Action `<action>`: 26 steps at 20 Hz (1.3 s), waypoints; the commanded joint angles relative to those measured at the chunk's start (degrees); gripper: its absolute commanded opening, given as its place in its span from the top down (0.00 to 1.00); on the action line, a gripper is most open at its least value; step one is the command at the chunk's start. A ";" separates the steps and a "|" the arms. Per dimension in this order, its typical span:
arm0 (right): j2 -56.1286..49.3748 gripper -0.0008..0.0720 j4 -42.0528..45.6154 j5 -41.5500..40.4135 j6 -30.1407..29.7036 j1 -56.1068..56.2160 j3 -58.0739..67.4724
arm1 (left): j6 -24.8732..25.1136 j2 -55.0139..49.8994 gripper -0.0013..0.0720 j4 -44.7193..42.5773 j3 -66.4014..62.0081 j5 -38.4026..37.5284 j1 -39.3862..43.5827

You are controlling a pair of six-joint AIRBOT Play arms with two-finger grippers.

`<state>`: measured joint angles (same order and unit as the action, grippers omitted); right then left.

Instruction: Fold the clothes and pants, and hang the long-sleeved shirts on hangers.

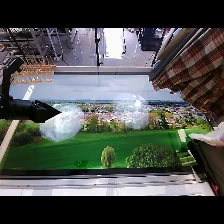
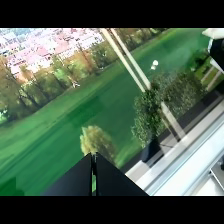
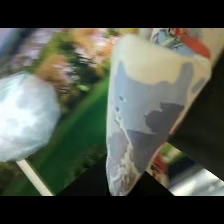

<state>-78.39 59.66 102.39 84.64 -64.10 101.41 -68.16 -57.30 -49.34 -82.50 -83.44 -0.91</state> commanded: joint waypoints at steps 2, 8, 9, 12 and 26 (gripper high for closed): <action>0.74 0.97 16.02 2.08 -10.60 -15.63 -15.21 | 0.04 -1.97 0.97 -0.50 0.02 0.07 -0.04; 0.70 0.83 29.22 -25.44 -13.55 -19.89 -35.12 | 0.00 -7.56 0.97 0.17 0.02 1.84 -0.04; 0.70 0.54 29.31 -28.59 -15.45 -19.63 -35.69 | 0.00 -8.24 0.97 0.13 0.02 2.29 -0.04; 0.79 0.08 28.59 -31.47 -18.34 -17.38 -32.02 | 0.02 -8.94 0.97 0.13 0.00 2.89 -0.09; 0.76 0.47 -9.29 -14.69 -18.27 32.81 -29.66 | -27.87 -4.68 0.97 -51.12 0.00 5.44 -0.50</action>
<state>-77.60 50.94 85.76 66.48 -44.12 75.05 -88.68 -63.18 -87.68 -82.48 -79.46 -1.21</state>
